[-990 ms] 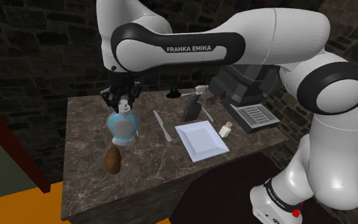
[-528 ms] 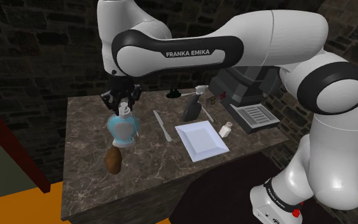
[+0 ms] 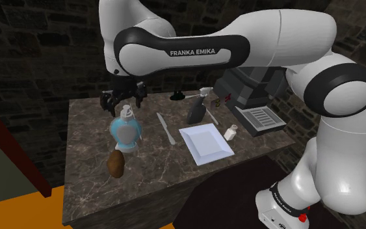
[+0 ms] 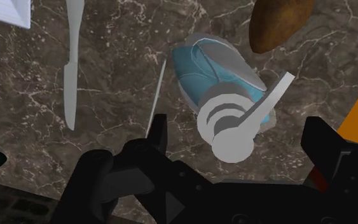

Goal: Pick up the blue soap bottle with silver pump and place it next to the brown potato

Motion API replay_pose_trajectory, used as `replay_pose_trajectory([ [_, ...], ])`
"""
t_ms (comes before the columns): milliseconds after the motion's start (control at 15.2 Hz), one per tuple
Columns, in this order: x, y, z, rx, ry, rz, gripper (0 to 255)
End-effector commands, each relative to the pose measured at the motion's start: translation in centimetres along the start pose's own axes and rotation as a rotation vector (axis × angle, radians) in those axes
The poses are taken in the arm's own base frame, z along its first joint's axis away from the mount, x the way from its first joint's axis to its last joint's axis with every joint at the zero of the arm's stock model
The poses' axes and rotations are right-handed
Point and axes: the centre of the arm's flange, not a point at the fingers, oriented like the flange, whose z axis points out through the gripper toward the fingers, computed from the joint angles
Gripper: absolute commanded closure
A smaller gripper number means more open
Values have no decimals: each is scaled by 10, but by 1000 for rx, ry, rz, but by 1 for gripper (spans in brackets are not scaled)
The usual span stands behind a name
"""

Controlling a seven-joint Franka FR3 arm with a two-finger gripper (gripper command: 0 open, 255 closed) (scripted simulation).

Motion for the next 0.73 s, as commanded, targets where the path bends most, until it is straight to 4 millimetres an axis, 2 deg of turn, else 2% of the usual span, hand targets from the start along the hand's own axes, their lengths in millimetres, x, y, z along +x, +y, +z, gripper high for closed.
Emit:
replay_pose_trajectory([
  [0, -1, 0, -21, 0, 0, 0, 0],
  [132, -1, 0, -45, 0, 0, 0, 0],
  [660, -1, 0, -44, 0, 0, 0, 0],
])
